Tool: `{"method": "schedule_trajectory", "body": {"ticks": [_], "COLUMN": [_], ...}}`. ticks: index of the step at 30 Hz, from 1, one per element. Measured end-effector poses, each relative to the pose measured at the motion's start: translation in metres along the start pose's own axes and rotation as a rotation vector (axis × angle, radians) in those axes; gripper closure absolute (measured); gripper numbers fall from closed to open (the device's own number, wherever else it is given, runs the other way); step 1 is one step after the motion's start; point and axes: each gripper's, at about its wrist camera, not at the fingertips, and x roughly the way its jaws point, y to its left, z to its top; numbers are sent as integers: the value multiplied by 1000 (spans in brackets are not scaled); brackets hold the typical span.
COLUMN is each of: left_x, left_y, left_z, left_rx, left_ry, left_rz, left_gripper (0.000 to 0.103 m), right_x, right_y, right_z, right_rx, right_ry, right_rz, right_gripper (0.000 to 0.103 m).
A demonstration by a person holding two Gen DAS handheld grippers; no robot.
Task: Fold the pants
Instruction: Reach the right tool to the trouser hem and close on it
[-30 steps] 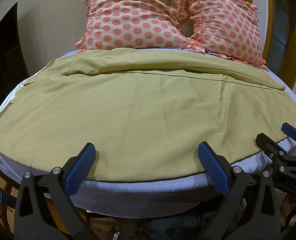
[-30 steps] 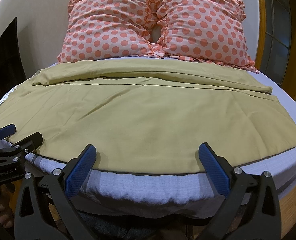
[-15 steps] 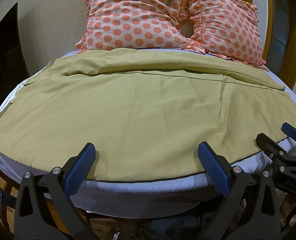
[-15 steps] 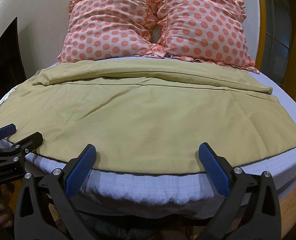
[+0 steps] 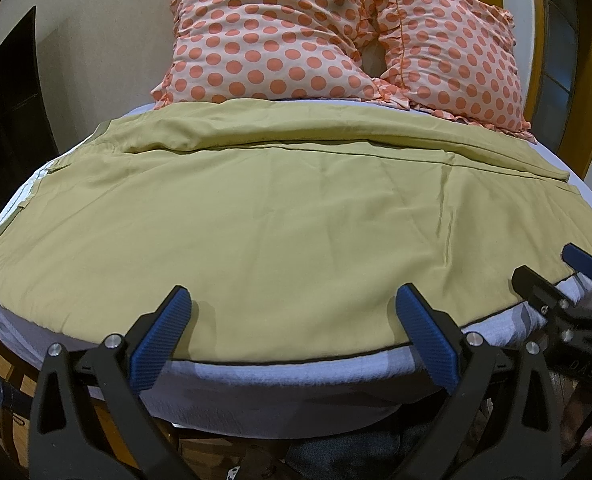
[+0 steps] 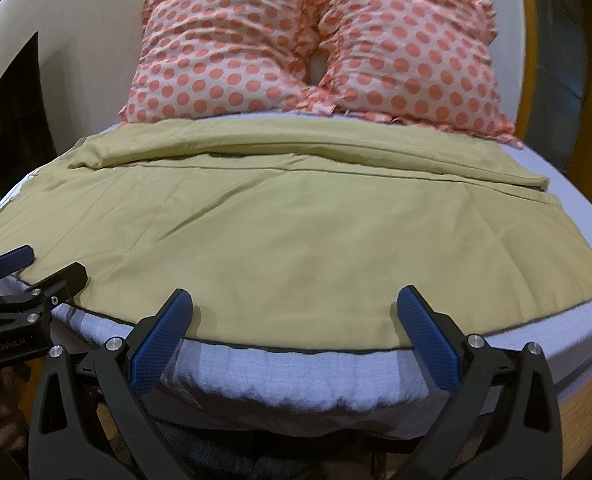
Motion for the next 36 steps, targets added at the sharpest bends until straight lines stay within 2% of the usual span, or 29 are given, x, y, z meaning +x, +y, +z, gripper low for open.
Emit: {"method": "schedule_trajectory", "body": {"ticks": [2, 4, 7, 10, 11, 14, 16, 22, 24, 26, 27, 30, 31, 34, 36], "left_x": [-2, -6, -10, -13, -14, -12, -12, -4, 0, 7, 7, 14, 15, 11, 3], "left_y": [4, 16, 23, 34, 36, 45, 48, 61, 63, 64, 65, 68, 69, 72, 75], "left_z": [8, 17, 30, 46, 51, 68, 70, 79, 78, 80, 77, 76, 76, 75, 73], "left_rx": [4, 2, -2, -3, -6, -11, -13, -6, -2, -2, -3, -24, -30, -41, -48], "left_ry": [14, 19, -30, -81, -94, -125, -135, -163, -162, -149, -146, -126, -124, -134, -147], "left_rz": [-24, -54, -20, 7, 11, 18, 27, 71, 77, 79, 80, 82, 80, 83, 95], "left_gripper": [2, 2, 2, 2, 2, 2, 2, 2, 2, 2, 2, 2, 2, 2, 2], "right_x": [0, -6, 1, 41, 52, 109, 152, 227, 241, 247, 246, 235, 230, 220, 208], "right_y": [-16, -47, -93, -153, -166, -210, -234, -264, -269, -266, -264, -265, -270, -295, -304], "right_z": [16, 47, 94, 153, 163, 202, 222, 238, 236, 234, 230, 217, 212, 197, 188], "right_rx": [34, 115, 252, 439, 477, 597, 663, 778, 767, 697, 676, 655, 667, 742, 830], "right_ry": [26, 1, 16, 71, 80, 144, 199, 289, 316, 295, 268, 196, 173, 97, 51], "right_rz": [24, -4, -63, -164, -188, -306, -389, -512, -584, -644, -637, -619, -605, -490, -388], "right_gripper": [1, 1, 1, 1, 6, 31, 33, 33, 35, 41, 43, 83, 88, 95, 99]}}
